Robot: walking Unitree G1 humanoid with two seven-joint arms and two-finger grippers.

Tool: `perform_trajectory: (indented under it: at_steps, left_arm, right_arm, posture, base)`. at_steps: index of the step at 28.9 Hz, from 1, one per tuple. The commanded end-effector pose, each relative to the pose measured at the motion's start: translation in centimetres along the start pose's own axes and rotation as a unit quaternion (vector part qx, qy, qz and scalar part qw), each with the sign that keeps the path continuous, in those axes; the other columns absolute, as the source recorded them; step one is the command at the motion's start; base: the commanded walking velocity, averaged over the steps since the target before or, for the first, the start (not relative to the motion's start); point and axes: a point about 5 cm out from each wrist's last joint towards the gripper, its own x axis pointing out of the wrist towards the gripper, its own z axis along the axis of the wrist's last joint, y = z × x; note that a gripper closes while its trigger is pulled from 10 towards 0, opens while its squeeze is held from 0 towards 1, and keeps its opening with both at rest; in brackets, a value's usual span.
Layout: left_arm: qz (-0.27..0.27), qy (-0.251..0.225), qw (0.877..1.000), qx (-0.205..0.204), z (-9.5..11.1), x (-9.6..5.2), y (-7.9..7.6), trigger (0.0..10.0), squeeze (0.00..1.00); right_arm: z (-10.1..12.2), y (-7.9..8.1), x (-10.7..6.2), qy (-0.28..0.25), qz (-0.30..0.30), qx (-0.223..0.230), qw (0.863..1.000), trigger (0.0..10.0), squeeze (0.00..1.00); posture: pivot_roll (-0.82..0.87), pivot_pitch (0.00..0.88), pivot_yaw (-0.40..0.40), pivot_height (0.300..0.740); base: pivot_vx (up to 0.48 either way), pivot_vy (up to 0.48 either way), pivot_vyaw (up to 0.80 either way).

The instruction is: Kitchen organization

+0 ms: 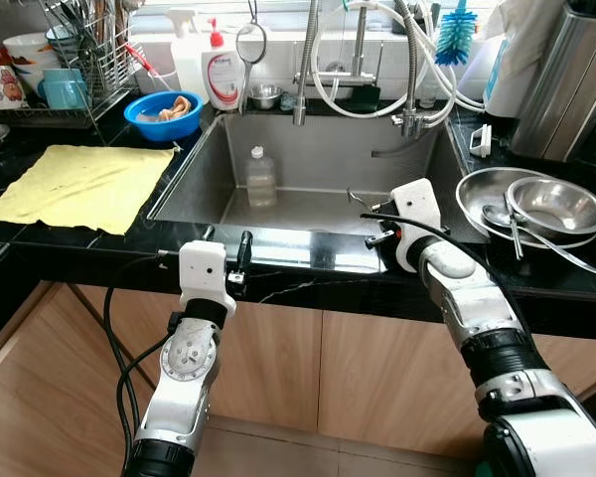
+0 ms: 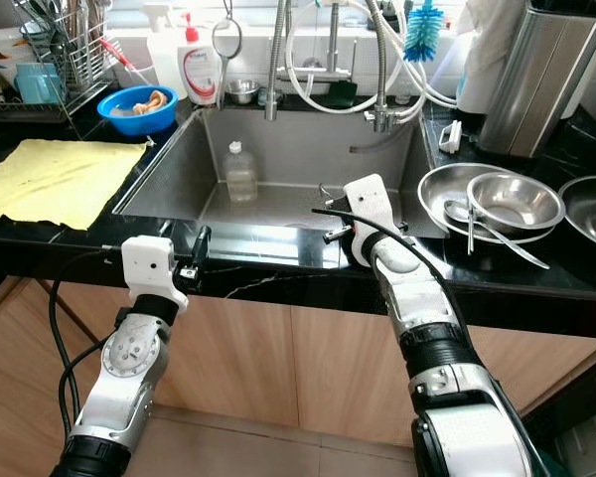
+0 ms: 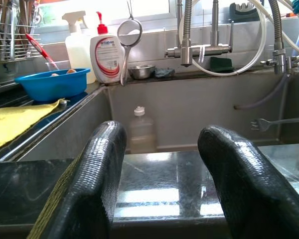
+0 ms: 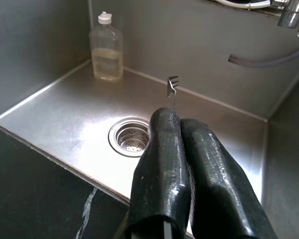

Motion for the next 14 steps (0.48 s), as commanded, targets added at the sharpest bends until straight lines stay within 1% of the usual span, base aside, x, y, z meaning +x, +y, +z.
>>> perform_trajectory:
  at_steps: [1, 2, 8, 11, 12, 13, 14]
  left_arm:
    - [0.004, -0.002, 1.0, 0.008, 0.1, 0.1, 0.1, 10.0, 0.0]
    - [0.004, -0.002, 1.0, 0.008, 0.1, 0.1, 0.1, 10.0, 0.0]
    - [0.004, -0.003, 1.0, 0.008, 0.1, 0.1, 0.2, 10.0, 0.0]
    - [0.004, -0.002, 1.0, 0.01, 0.1, 0.1, 0.2, 10.0, 0.0]
    - [0.004, -0.002, 1.0, 0.01, 0.1, 0.0, 0.2, 10.0, 0.0]
    - [0.004, -0.002, 1.0, 0.01, 0.1, 0.0, 0.3, 10.0, 0.0]
    - [0.004, -0.002, 1.0, 0.01, 0.1, 0.0, 0.3, 10.0, 0.0]
  right_arm:
    - [-0.2, -0.1, 0.2, 0.006, 0.002, 0.004, 1.0, 10.0, 0.99]
    - [-0.2, -0.1, 0.3, 0.004, 0.002, 0.004, 1.0, 10.0, 1.0]
    - [0.2, -0.1, 0.5, -0.007, -0.001, 0.001, 1.0, 10.0, 1.0]
    - [0.7, 0.0, 0.6, -0.024, -0.007, -0.001, 1.0, 10.0, 1.0]
    - [1.3, 0.0, 0.5, -0.044, -0.01, -0.001, 0.999, 10.0, 1.0]
    - [2.7, -0.1, 0.3, -0.09, -0.019, 0.002, 0.996, 10.0, 0.0]
    - [3.4, -0.2, 0.1, -0.111, -0.028, -0.001, 0.993, 10.0, 0.0]
  posture:
    - [-0.13, 0.0, 0.035, 0.74]
    - [-0.13, 0.0, 0.035, 0.74]
    - [-0.12, 0.0, 0.035, 0.74]
    - [-0.12, 0.0, 0.036, 0.74]
    - [-0.12, 0.0, 0.036, 0.74]
    - [-0.12, 0.0, 0.036, 0.74]
    - [-0.12, 0.0, 0.036, 0.74]
  base:
    - [0.0, 0.0, 0.0]
    - [0.0, 0.0, 0.0]
    - [0.0, 0.0, 0.0]
    - [0.0, 0.0, 0.0]
    - [0.0, 0.0, 0.0]
    - [0.0, 0.0, 0.0]
    - [0.0, 0.0, 0.0]
